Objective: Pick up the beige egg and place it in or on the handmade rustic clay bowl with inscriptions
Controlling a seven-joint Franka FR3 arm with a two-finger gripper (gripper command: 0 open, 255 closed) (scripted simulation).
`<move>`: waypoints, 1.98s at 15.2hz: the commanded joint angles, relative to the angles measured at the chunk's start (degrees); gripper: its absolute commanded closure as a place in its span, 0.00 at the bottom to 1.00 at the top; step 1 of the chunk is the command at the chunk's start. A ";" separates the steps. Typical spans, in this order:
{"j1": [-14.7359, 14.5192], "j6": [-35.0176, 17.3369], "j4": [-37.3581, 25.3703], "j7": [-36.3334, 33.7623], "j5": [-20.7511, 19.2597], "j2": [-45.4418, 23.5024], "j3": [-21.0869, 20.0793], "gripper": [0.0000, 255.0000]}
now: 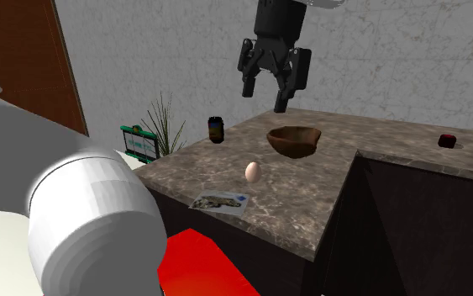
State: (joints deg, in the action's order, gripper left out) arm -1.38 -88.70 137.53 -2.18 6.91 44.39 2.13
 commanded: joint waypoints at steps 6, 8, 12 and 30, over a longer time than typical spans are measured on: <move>-1.52 -7.92 2.09 -2.23 2.02 -7.29 -3.35 0.00; -2.11 -11.05 2.40 -3.09 2.72 -10.67 -4.64 0.00; -3.25 -17.10 2.14 -4.81 3.84 -18.15 -7.09 0.00; -6.14 -35.84 0.15 -9.40 4.63 -41.73 -12.61 0.00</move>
State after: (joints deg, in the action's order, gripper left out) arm -7.52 -123.81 137.32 -11.68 11.52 3.00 -10.47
